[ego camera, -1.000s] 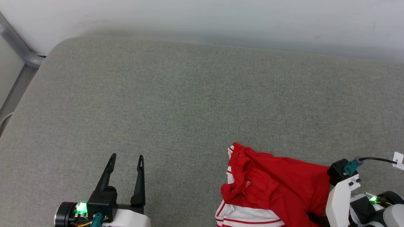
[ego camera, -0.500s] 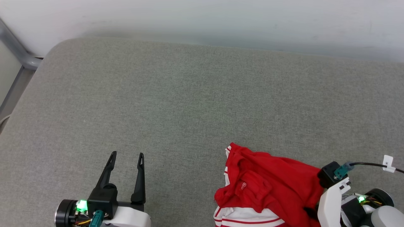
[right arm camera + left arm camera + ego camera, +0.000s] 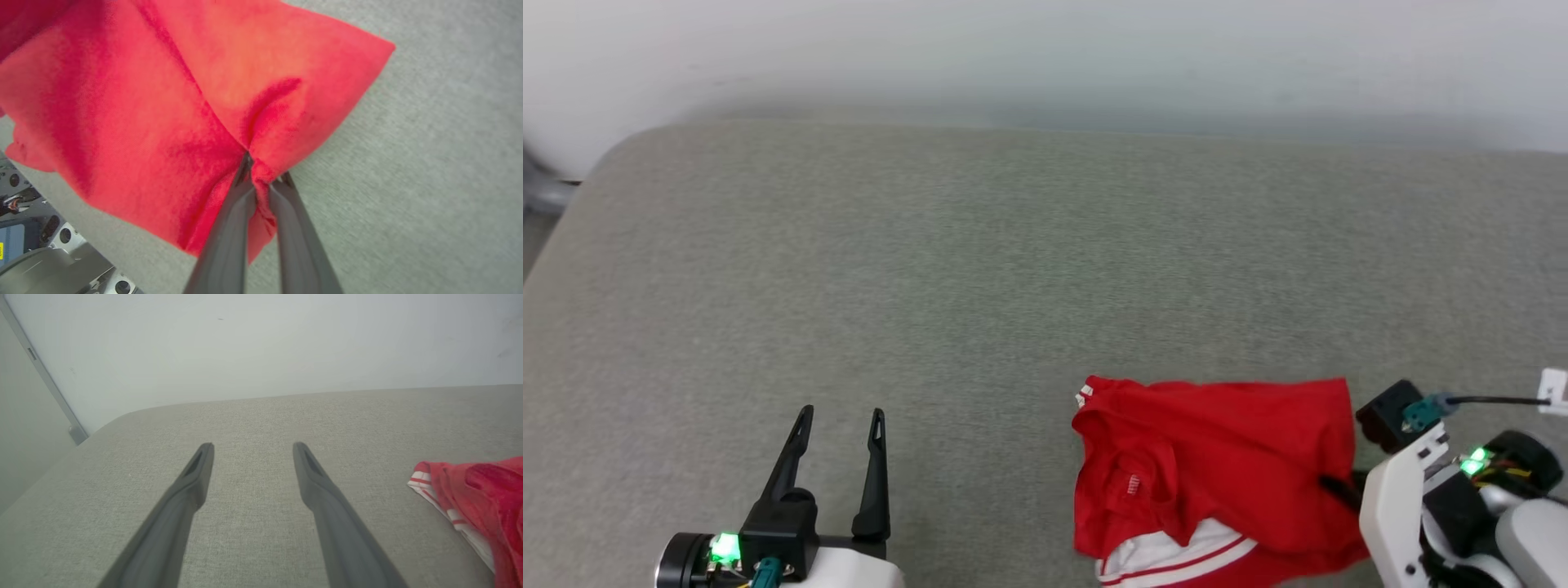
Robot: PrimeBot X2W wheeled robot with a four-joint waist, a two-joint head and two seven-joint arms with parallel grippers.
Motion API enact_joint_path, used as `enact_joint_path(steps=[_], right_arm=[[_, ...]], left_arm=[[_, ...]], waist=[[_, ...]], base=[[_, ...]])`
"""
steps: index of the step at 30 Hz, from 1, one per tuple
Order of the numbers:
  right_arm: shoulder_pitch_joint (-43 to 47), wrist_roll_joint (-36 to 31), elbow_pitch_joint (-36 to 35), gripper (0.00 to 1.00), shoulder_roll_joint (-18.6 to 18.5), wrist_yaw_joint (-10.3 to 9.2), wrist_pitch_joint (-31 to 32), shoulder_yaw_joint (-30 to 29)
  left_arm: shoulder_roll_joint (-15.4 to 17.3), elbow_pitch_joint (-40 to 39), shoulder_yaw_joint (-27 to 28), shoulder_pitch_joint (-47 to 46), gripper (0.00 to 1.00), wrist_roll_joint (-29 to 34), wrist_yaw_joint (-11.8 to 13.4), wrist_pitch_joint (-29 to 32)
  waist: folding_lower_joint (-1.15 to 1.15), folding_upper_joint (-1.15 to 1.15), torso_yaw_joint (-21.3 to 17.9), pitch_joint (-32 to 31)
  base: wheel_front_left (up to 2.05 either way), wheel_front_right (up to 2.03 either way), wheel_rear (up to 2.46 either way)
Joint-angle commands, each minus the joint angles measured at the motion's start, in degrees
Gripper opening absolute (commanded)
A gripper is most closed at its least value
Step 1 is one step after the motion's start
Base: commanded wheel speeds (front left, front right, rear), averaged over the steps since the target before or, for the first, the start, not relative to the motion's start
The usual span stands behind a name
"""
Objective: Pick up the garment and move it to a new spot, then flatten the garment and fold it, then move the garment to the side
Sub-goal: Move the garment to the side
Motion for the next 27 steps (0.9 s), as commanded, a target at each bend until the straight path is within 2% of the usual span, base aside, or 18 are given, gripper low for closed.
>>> enact_joint_path(steps=[1,8,16,22,27], right_arm=[[-1.47,-0.70,-0.33,0.00,-1.02,-0.10,-0.67,0.11],[-5.53,-3.19,-0.31,0.00,-4.27,-0.11,-3.53,-0.61],[-9.99,-4.46,2.33,0.00,-4.01,-0.10,-7.51,-3.14],[-14.10,-6.74,6.26,0.00,-4.42,-0.11,-10.78,-5.82],[-17.52,-8.06,10.97,0.00,-4.94,-0.11,-11.88,-12.59]], left_arm=[[-0.04,-0.25,0.35,0.32,1.00,-0.19,0.22,-0.12],[0.11,-1.40,0.94,-0.64,1.00,-0.04,0.35,-0.12],[1.33,-2.24,2.67,-2.02,1.00,0.03,0.54,-0.12],[1.90,-4.25,2.00,-3.48,1.00,1.03,0.81,-0.12],[3.19,-5.91,2.56,-5.85,1.00,1.16,1.02,-0.12]], waist=[[-0.01,0.00,-1.99,0.26],[-0.01,0.00,-8.87,2.27],[-0.01,0.00,-15.45,4.78],[-0.01,0.00,-16.07,7.84],[-0.01,0.00,-15.14,12.35]], base=[[0.00,0.00,0.00],[0.00,0.00,0.00],[0.00,0.00,0.00],[0.00,0.00,0.00],[0.00,0.00,0.00]])
